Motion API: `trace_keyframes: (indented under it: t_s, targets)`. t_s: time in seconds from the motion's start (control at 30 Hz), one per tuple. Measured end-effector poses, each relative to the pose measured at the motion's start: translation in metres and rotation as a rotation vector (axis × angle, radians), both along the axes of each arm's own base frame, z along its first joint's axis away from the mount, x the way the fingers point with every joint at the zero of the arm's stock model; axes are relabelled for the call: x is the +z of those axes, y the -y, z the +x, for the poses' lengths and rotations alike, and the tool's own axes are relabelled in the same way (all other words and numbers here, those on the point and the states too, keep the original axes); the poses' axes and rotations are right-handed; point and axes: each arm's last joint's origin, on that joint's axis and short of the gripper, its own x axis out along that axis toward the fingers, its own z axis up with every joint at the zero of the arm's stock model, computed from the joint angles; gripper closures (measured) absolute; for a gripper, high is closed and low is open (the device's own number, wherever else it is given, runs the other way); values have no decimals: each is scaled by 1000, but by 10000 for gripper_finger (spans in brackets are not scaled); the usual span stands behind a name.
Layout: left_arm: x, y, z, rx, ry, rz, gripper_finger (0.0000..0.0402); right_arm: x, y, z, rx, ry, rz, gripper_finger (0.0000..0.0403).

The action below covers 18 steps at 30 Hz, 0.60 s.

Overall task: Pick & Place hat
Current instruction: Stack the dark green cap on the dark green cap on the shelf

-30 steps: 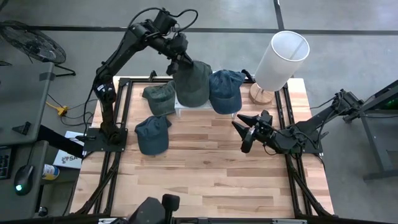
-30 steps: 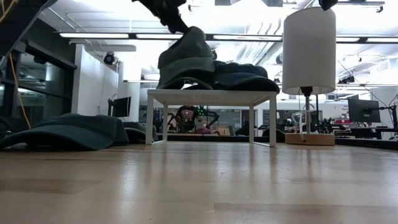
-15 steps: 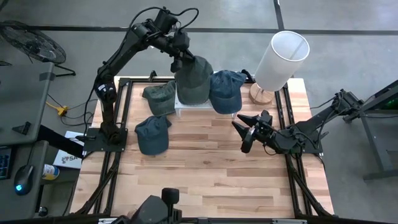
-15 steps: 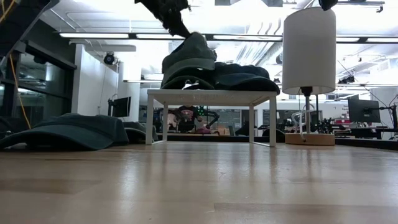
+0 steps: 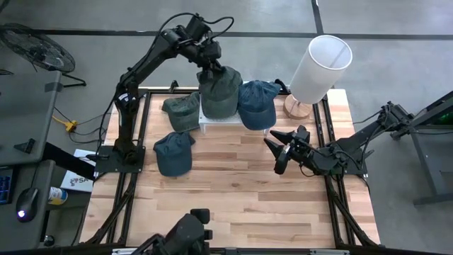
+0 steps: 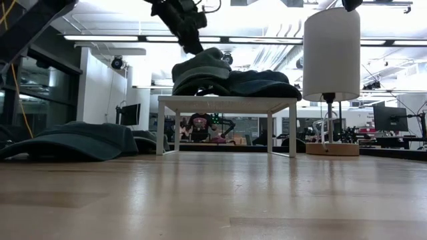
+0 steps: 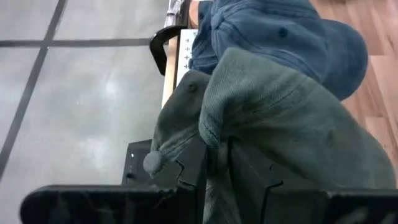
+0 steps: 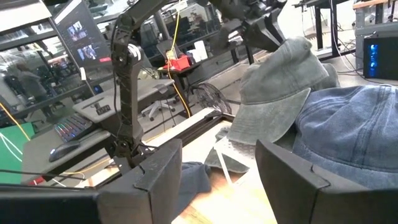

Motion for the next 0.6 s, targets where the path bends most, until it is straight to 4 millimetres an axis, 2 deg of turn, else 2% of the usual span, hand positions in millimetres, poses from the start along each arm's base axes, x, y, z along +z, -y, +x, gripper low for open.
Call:
trace_keyframes:
  t_s: [0.27,0.37,0.6]
  targets:
    - [0,-1,0,40,-10,0,329,0,0,0,1,0,0,206]
    - [4,2,-3,38,-2,-2,299,0,0,0,1,-1,-1,206]
    - [13,7,-9,60,19,-14,201,0,0,0,7,-2,-1,206]
